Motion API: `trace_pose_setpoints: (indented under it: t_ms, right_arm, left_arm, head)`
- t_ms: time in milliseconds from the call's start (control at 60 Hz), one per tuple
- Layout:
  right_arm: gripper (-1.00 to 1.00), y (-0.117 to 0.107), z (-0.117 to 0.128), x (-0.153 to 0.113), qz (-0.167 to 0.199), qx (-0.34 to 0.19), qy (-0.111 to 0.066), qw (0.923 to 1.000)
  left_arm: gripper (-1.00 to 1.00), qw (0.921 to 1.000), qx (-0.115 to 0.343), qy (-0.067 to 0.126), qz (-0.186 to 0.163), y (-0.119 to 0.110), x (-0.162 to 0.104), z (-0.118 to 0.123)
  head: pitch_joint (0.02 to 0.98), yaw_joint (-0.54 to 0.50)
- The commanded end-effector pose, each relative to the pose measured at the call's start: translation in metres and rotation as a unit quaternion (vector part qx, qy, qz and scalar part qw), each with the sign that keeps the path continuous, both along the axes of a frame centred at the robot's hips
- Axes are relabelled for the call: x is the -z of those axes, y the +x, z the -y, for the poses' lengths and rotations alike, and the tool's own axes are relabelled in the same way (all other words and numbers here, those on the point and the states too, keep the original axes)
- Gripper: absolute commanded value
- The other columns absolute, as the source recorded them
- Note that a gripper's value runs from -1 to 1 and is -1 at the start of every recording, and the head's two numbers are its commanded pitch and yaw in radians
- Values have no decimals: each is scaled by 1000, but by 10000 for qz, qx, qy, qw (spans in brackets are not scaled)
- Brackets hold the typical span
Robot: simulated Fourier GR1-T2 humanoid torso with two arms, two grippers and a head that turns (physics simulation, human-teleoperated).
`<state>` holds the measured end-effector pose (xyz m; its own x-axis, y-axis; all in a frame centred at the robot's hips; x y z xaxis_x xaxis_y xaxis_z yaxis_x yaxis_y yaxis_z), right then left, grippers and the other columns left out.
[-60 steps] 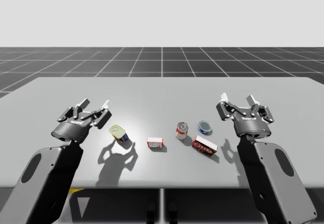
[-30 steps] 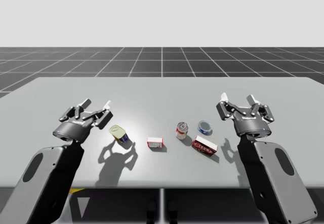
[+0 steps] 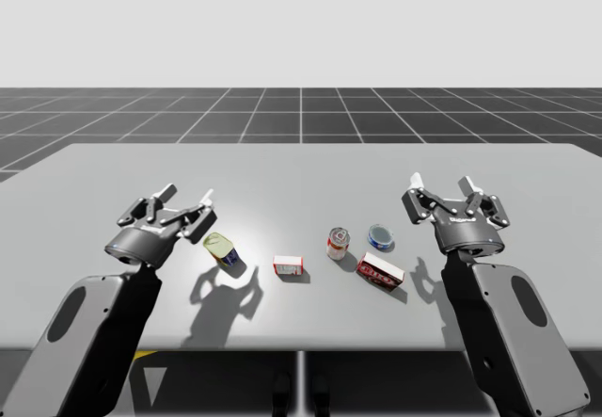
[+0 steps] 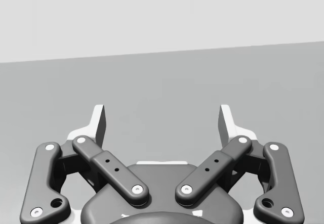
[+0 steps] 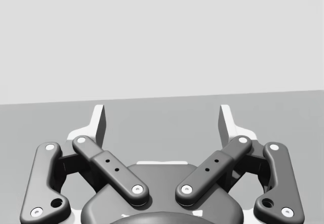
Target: Grasp the gelatin box and hold it up.
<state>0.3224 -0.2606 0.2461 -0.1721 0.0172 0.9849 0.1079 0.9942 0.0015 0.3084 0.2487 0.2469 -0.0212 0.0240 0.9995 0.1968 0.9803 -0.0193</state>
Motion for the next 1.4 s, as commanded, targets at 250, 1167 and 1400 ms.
trace_pose_setpoints:
  t_ms: [250,1167,1400]
  right_arm:
    - [-1000,1,1,3,-18,104,-24,9999]
    - [-1000,4,4,5,5,157,-126,9998]
    - [-1000,4,3,5,25,165,-145,9998]
  left_arm:
    - [-1000,9991,360,220,108,-58,-48,36]
    - [-1000,9776,1547,249,-1407,-174,19,96]
    - [-1000,9767,1444,77,-1588,-149,50,108]
  head:
    - [888,56]
    - [877,50]
    - [879,46]
